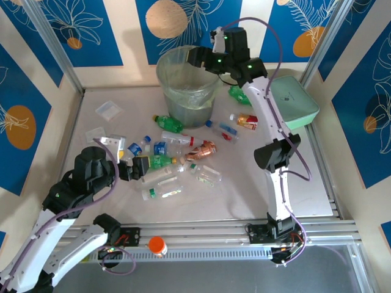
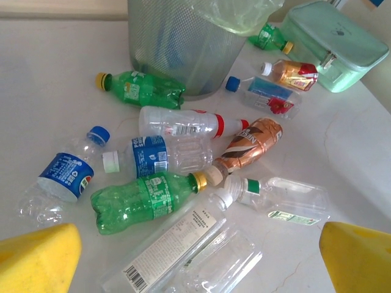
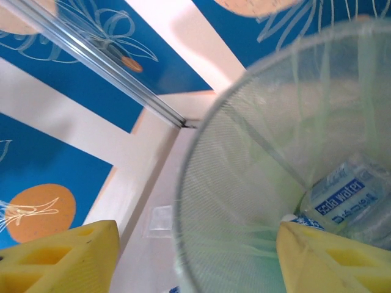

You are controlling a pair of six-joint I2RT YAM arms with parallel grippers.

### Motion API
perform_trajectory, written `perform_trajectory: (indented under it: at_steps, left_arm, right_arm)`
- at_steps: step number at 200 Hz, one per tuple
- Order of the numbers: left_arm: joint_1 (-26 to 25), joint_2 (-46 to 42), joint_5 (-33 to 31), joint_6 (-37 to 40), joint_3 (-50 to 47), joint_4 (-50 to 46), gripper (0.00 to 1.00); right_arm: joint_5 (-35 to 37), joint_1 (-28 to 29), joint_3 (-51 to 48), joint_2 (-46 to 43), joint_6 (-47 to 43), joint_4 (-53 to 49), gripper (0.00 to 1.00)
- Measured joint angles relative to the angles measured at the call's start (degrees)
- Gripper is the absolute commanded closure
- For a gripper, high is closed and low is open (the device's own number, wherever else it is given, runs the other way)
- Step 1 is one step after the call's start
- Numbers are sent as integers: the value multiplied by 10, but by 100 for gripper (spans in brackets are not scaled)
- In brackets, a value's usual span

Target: Put the plastic bottles in the bin

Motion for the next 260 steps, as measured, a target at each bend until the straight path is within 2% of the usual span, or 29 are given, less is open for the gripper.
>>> perform_trajectory:
  at_steps: [32, 59, 77, 115, 132, 176, 220, 260]
  left_arm:
    - [0, 21, 28, 9, 3, -10, 1]
    - [0, 65, 67, 25, 6, -20, 3]
    - [0, 98, 94, 36, 6, -32, 4]
    - [-3, 143, 129, 37, 6, -54, 6]
    - [-3, 160, 142, 36, 6, -61, 7]
    - [-5, 210, 174, 12, -8, -63, 8]
    - [-22, 250, 186, -25, -53, -36, 7]
    - [-45, 305, 174, -42, -58, -15, 7]
  right_arm:
    - [2, 0, -19, -62, -17, -2, 32]
    - [17, 7, -94, -124, -32, -14, 30]
    - [43, 22, -173, -172, -41, -20, 25]
    - [123, 81, -420, -313, -62, 0, 25]
    - [122, 100, -525, -382, -75, 21, 26]
    - [112, 97, -736, -542, -65, 82, 26]
    - [99, 106, -885, -611, -41, 112, 27]
    - [94, 116, -942, -661, -28, 112, 27]
